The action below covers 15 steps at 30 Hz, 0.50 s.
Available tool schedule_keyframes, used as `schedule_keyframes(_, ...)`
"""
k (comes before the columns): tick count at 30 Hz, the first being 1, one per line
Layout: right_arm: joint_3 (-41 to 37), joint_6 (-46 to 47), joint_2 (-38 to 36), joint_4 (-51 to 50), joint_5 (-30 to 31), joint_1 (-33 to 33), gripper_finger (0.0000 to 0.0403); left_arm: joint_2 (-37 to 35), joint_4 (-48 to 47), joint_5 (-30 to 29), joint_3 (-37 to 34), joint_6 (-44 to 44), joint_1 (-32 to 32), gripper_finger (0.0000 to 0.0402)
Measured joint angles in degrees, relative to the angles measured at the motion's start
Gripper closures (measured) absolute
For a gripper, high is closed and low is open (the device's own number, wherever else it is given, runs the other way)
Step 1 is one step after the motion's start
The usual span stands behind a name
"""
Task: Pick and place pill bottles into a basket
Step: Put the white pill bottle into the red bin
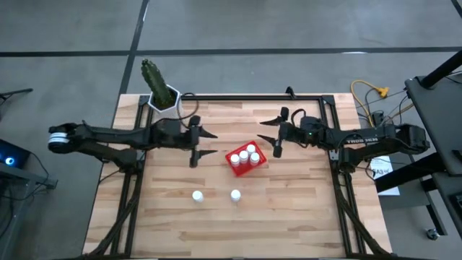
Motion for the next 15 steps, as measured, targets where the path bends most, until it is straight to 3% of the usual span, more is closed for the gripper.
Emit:
schedule_keyframes(3,-4.1,3.0,0.0,8.4,-5.1,-0.5,0.0184,-3.5,4.6,-0.1,-4.9,-0.3,-0.2,0.0171)
schedule_keyframes(9,-11.7,9.6,0.1,24.5,-20.9,-0.4,0.0184,-8.0,9.6,0.0,-11.6,-1.6,-0.5,0.0171)
schedule_keyframes(15,-15.7,14.1,0.2,31.9,-22.7,2.0,0.0183,-9.0,11.9,0.0,-14.2,-1.6,-0.9,0.0171)
